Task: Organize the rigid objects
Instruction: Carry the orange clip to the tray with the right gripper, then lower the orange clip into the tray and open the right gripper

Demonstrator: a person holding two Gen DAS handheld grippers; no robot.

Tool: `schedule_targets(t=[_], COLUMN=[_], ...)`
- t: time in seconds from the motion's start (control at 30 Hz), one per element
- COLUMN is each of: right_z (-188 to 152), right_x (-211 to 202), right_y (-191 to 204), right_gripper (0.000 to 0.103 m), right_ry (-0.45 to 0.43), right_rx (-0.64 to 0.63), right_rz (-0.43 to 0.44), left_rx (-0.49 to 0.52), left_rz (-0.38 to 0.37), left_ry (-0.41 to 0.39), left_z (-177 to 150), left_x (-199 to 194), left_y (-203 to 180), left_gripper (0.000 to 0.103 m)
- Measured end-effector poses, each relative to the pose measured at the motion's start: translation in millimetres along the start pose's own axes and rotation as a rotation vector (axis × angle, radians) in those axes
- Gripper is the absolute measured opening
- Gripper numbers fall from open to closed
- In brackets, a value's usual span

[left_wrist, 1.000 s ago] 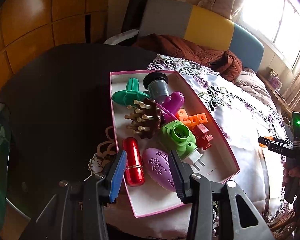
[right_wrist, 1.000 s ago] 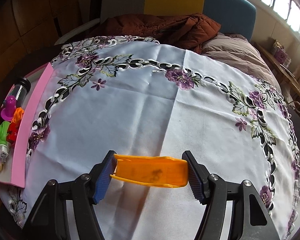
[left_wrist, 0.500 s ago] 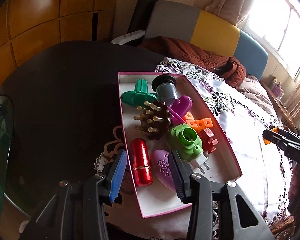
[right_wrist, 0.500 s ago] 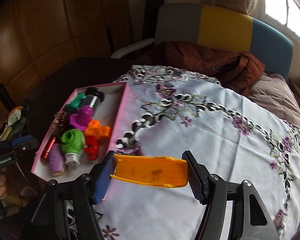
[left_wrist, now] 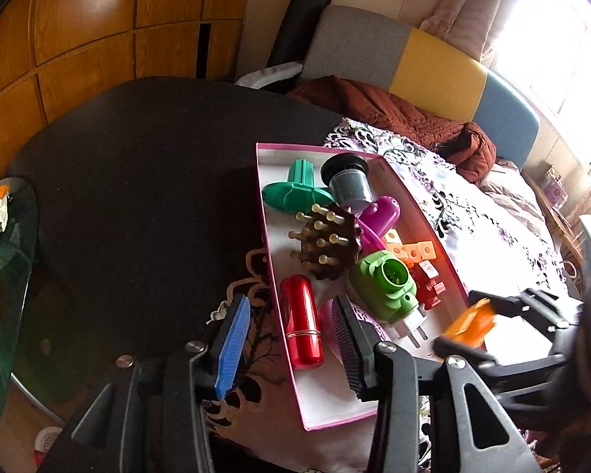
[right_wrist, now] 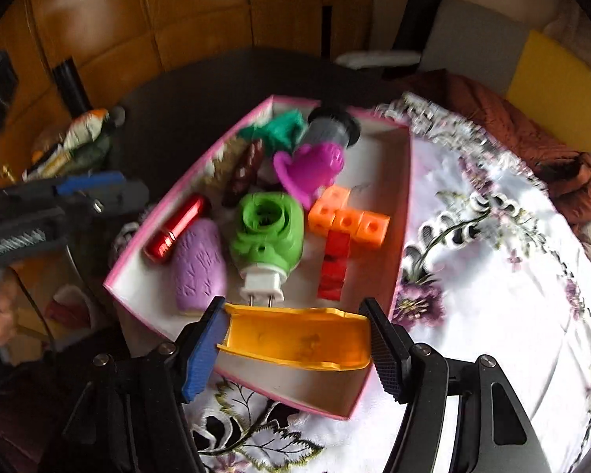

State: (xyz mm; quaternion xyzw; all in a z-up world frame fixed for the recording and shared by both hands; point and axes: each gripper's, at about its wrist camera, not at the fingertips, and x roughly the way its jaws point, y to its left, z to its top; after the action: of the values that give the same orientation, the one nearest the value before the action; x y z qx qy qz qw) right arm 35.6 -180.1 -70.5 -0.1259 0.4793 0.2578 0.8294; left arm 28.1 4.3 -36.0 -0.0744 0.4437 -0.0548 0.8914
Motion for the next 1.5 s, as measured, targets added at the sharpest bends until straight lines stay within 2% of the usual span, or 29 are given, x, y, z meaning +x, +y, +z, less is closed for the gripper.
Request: schedule_targets(t=[0.07, 0.27, 0.53, 0.73, 0.97, 1.07, 1.23, 1.3, 1.5], right_z=[-2.8, -2.8, -3.0, -8.7, -9.2, -6.3, -7.6, -9.7, -10.0], right_x=[12.8, 10.7, 9.2, -12.7, -39.9, -41.6, -38.4, -40.7, -45.7], right_y=[-2.0, -7.7, -3.2, -0.9, -2.8, -4.8, -6.9, -5.4, 3.7], right_gripper=[0.069, 0.072, 0.081, 0.088, 0.096, 0.097, 0.097, 0.097, 0.097], right_ry=[0.037, 0.003, -0.007, -0.080, -0.217, -0.243, -0.248, -0.254, -0.276], right_rx=[-0.017, 0.009, 0.040, 0.119, 0.249, 0.313, 0.381, 0.378, 0.356], right_rz=[-0.017, -0.014, -0.006, -0.009, -0.134, -0.198, -0.217, -0.220, -0.232], left_rx=[0.003, 0.013, 0.015, 0.029, 0.055, 0.073, 0.060, 0.043, 0.037], left_rz=[0.000, 0.009, 0.019, 0.050, 0.098, 0.116, 0.139, 0.136, 0.188], left_ry=[0.000, 0.003, -0.006, -0.021, -0.077, -0.107, -0.162, -0.172, -0.176], left_z=[-0.3, -0.6, -0.4, -0.6, 1.8, 2.4, 1.3, 1.4, -0.5], left_x=[0.2, 2.2, -0.8, -6.8, -21.5, -29.5, -44.3, -47.7, -50.1], left_y=[0.4, -1.3, -1.5, -6.4, -16.0, -22.3, -26.8, -25.9, -26.2], left_gripper=[0.044, 0.044, 0.044, 0.044, 0.044, 0.045, 0.055, 0.055, 0.055])
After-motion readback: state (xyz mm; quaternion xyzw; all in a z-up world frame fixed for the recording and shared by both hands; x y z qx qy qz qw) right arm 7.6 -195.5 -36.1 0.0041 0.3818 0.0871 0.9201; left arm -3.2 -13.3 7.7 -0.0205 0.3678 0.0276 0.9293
